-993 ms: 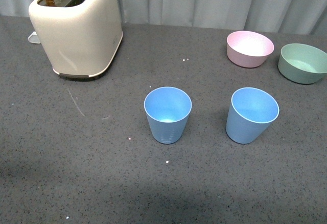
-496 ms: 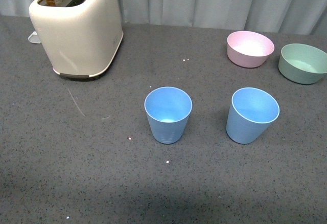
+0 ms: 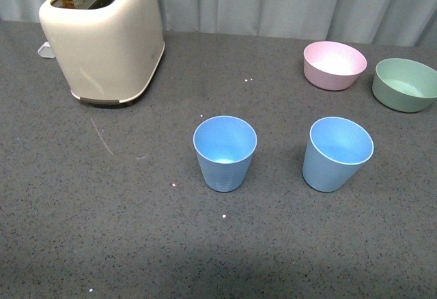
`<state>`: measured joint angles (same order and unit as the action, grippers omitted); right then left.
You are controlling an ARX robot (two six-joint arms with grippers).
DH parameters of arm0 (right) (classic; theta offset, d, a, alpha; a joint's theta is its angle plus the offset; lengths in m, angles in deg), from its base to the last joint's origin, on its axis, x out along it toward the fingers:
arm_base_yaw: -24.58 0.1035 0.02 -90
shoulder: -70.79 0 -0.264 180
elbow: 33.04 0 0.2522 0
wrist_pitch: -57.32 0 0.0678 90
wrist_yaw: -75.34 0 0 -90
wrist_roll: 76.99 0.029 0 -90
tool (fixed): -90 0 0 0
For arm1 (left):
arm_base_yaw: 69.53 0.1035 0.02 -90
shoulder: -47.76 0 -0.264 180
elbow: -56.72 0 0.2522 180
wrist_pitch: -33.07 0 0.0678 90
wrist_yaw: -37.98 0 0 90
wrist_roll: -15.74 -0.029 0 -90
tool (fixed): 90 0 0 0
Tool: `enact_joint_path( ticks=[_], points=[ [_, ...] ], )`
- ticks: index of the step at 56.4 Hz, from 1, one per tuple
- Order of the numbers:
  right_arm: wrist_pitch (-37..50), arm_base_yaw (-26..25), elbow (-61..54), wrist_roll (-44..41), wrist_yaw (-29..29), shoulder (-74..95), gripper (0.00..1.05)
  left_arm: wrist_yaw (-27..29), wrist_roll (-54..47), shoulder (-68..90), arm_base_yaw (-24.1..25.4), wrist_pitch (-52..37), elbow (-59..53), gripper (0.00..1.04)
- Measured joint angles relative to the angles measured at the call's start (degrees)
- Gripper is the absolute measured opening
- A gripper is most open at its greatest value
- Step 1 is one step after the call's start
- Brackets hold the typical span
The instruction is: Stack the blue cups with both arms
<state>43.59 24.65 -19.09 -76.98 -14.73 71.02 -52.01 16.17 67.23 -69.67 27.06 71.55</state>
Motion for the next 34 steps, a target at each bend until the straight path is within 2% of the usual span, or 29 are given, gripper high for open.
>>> enact_joint_path(
  ticks=[31,34],
  points=[
    [0.0,0.0,0.0,-0.02,0.0,0.0,0.95,0.0,0.0,-9.42,0.0,9.51,0.0,0.04],
    [0.0,0.0,0.0,0.0,0.0,0.0,0.95,0.02,0.0,-12.68,0.0,13.86,0.02,0.04]
  ],
)
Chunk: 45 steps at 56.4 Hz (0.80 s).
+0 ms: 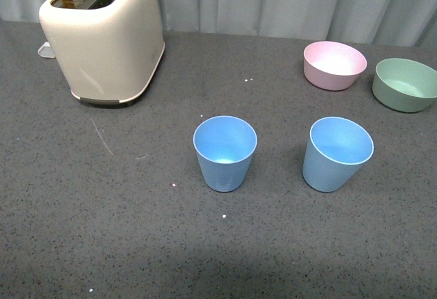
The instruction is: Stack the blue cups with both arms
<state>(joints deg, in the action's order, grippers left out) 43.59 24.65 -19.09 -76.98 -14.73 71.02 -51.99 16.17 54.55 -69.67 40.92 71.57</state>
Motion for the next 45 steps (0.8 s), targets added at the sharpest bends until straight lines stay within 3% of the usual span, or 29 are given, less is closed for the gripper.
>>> enact_joint_path(
  ticks=[4,14,23,31,33,45],
  points=[
    [0.0,0.0,0.0,0.0,0.02,0.0,0.95,-0.04,-0.02,-4.94,0.0,5.22,0.0,0.04],
    [0.0,0.0,0.0,0.0,0.0,0.0,0.95,-0.04,0.02,-6.47,0.0,5.77,-0.02,0.05],
    [-0.37,-0.35,0.04,-1.75,-1.16,0.15,0.95,-0.04,0.0,-6.54,0.0,5.79,0.0,0.32],
    [-0.44,-1.64,1.07,-16.39,-5.6,7.06,0.95,-0.04,0.0,-6.54,0.0,5.79,0.0,0.55],
    [2.34,-1.7,1.97,-19.28,-6.1,12.83,0.95,-0.04,0.0,-6.54,0.0,5.79,0.0,0.66],
    [16.33,-0.57,8.35,-18.14,-3.89,40.48,0.95,-0.04,-0.07,-6.54,0.0,5.79,0.0,1.0]
  ],
)
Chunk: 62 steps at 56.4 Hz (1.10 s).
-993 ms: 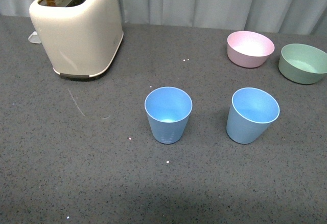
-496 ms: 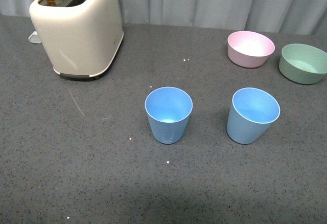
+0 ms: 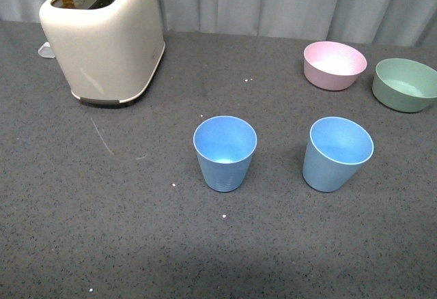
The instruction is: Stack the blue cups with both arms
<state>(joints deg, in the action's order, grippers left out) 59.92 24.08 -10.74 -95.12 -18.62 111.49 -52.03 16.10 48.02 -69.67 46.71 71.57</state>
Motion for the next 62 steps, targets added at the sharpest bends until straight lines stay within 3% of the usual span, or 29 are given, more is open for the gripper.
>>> enact_joint_path(
  ticks=[21,34,48,62],
  points=[
    [-8.37,6.67,22.47,12.92,-0.2,41.72,0.95,0.0,-0.09,-0.02,0.0,0.0,0.0,0.98],
    [-9.33,9.03,32.17,15.37,2.19,55.1,0.95,0.0,-0.09,-0.02,0.0,0.0,0.0,0.98],
    [-16.31,10.86,40.28,15.87,5.53,66.16,0.95,0.0,-0.09,-0.02,0.0,0.0,0.0,0.98],
    [-18.53,11.43,43.6,17.14,6.05,67.73,0.44,0.0,-0.09,-0.02,0.0,0.0,0.0,0.98]
  ],
)
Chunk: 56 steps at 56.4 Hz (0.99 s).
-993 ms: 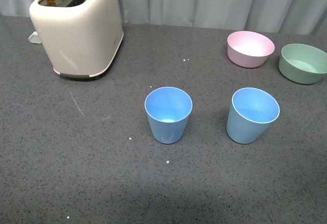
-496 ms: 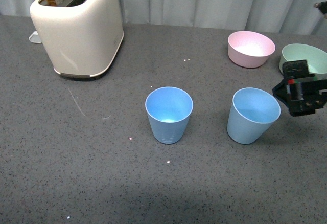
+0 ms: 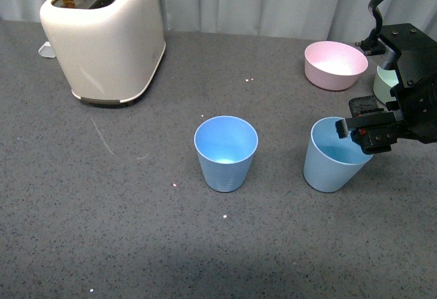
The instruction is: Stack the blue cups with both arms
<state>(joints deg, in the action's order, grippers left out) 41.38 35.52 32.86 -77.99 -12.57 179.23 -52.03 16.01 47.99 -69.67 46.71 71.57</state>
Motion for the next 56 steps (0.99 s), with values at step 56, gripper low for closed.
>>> enact_joint_path(
  ticks=[56],
  points=[
    [-10.21,7.67,8.7,10.38,-14.64,-8.74,0.01,0.0,0.0,0.0,0.0,0.0,0.0,0.98]
  ],
)
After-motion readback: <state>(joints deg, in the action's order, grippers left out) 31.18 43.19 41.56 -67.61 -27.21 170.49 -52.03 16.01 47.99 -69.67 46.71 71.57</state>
